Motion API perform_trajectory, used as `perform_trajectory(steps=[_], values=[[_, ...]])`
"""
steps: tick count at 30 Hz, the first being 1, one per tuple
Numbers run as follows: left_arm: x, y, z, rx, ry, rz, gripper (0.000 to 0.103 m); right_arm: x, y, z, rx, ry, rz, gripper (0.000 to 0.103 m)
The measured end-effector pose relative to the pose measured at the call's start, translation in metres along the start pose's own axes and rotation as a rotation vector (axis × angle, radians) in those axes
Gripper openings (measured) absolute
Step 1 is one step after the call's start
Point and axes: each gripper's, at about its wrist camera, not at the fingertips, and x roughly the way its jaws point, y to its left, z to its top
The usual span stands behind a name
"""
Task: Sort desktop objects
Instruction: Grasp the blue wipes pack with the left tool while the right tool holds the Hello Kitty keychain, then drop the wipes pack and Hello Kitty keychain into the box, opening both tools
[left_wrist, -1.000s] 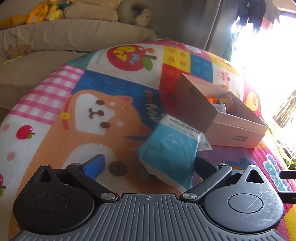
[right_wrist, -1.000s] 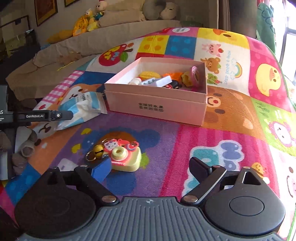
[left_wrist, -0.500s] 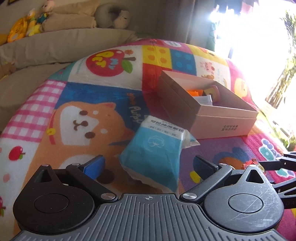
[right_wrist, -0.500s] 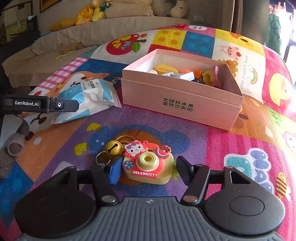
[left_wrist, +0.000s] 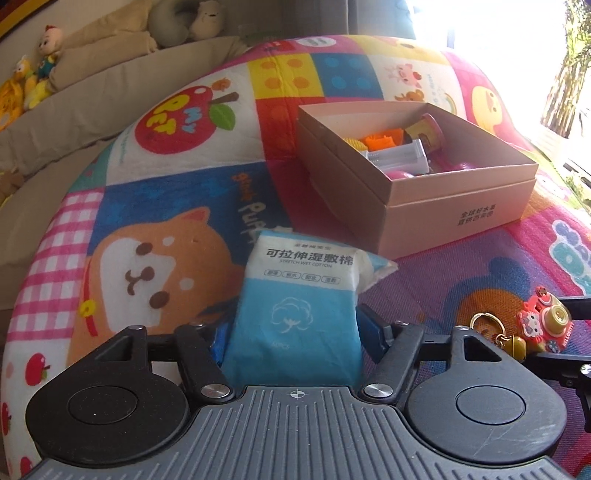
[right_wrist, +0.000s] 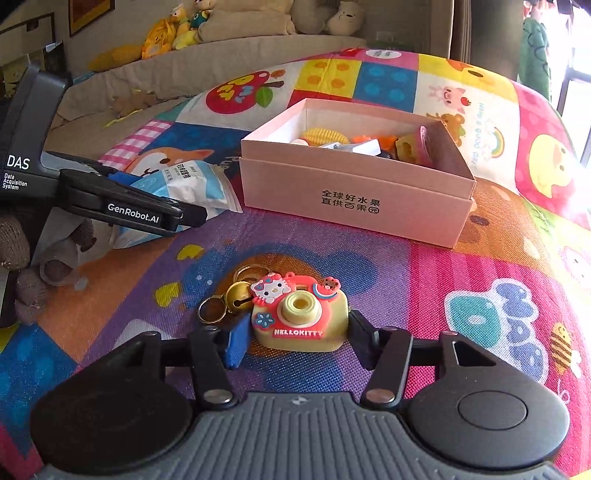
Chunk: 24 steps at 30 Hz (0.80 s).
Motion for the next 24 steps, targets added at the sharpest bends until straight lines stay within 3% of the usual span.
perform_trajectory(steps=[3,8,14,17,20,22,24], values=[[-0.013,-0.006,-0.006,0.024,-0.002,-0.001,0.058,-0.003,0.001,0.0,0.001,0.005,0.008,0.056],[-0.065,-0.023,-0.016,0.095,-0.064,-0.063,0.057,-0.032,-0.004,0.001,-0.021,-0.008,0.032,0.056],[-0.113,-0.037,0.033,0.123,-0.258,-0.128,0.058,-0.12,-0.034,0.042,-0.01,-0.207,-0.002,0.055],[-0.1,-0.049,0.065,0.127,-0.306,-0.129,0.058,-0.151,-0.047,0.067,-0.005,-0.311,-0.034,0.055],[-0.07,-0.064,0.096,0.103,-0.327,-0.101,0.058,-0.161,-0.055,0.083,-0.013,-0.362,-0.084,0.055],[-0.045,-0.075,0.114,0.087,-0.357,-0.077,0.063,-0.158,-0.06,0.092,-0.018,-0.37,-0.103,0.055],[-0.016,-0.082,0.127,0.086,-0.315,-0.058,0.079,-0.149,-0.064,0.099,-0.018,-0.364,-0.108,0.055]])
